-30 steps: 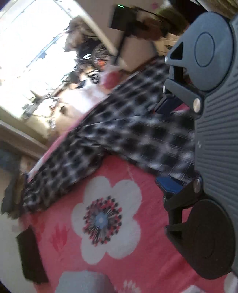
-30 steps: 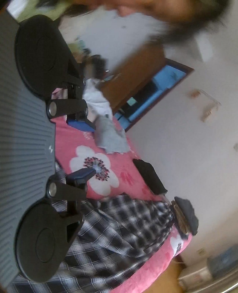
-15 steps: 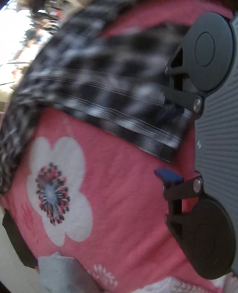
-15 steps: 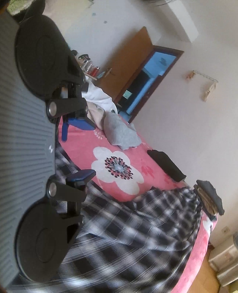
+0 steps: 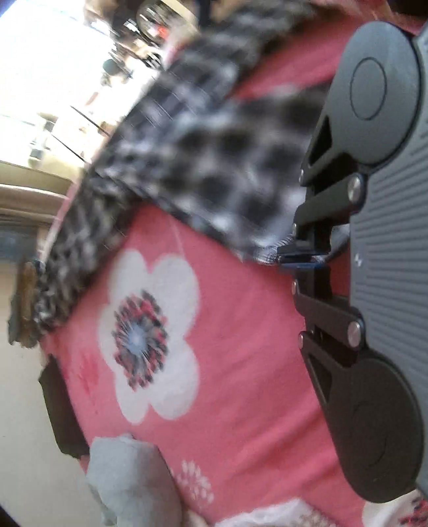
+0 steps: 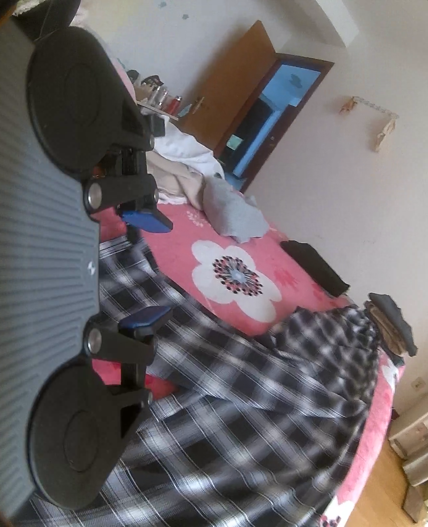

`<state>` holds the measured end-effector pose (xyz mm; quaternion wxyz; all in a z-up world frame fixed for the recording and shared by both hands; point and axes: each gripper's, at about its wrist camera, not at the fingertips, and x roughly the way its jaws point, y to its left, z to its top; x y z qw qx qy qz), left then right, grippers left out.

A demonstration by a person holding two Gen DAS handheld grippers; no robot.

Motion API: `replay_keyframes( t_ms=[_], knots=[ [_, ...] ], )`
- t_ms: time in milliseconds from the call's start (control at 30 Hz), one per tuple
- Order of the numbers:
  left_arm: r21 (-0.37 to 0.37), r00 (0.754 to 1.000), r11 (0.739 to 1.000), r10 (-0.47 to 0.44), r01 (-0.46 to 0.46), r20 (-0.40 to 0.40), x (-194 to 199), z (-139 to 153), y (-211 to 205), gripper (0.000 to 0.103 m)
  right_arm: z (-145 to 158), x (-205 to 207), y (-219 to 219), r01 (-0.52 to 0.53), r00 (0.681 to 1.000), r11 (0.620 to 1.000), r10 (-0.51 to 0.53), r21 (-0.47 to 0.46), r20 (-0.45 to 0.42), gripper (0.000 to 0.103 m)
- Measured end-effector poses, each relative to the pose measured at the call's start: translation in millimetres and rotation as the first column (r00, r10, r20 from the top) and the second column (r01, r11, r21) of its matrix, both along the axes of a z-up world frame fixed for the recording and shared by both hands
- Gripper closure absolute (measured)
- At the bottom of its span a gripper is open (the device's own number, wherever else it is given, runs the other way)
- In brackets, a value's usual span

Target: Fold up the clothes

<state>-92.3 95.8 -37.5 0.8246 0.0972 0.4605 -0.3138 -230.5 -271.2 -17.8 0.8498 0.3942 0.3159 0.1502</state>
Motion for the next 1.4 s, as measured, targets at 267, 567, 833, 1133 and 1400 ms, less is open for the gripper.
replay_keyframes(
  t_ms=[267,567,833,1133,1400],
  knots=[
    [-0.32,0.982,0.937,-0.175,0.144,-0.069,-33.6,51.9,-40.7,0.099,-36.3,6.7,-3.5,-0.015,0.993,0.975,0.041,0.222,-0.111,0.046],
    [-0.466,0.898,0.823,-0.423,0.326,-0.118,-47.0,60.2,-126.2,0.099,-65.9,-23.0,-50.2,0.161,0.984,0.869,-0.102,0.468,-0.148,0.038],
    [-0.548,0.736,0.651,-0.67,0.525,-0.092,-57.0,79.6,-240.3,0.099,-69.5,-88.1,-111.9,0.39,0.918,0.786,-0.374,0.48,-0.133,0.036],
    [-0.513,0.6,0.567,-0.791,0.644,-0.12,-100.0,6.9,-377.2,0.099,-76.2,-211.3,-168.7,0.7,0.7,0.621,-0.695,0.354,-0.164,0.036],
    [-0.429,0.621,0.654,-0.747,0.622,-0.238,-107.3,-73.0,-426.0,0.068,-90.0,-267.0,-161.4,0.808,0.589,0.555,-0.772,0.197,-0.239,0.036]
  ],
)
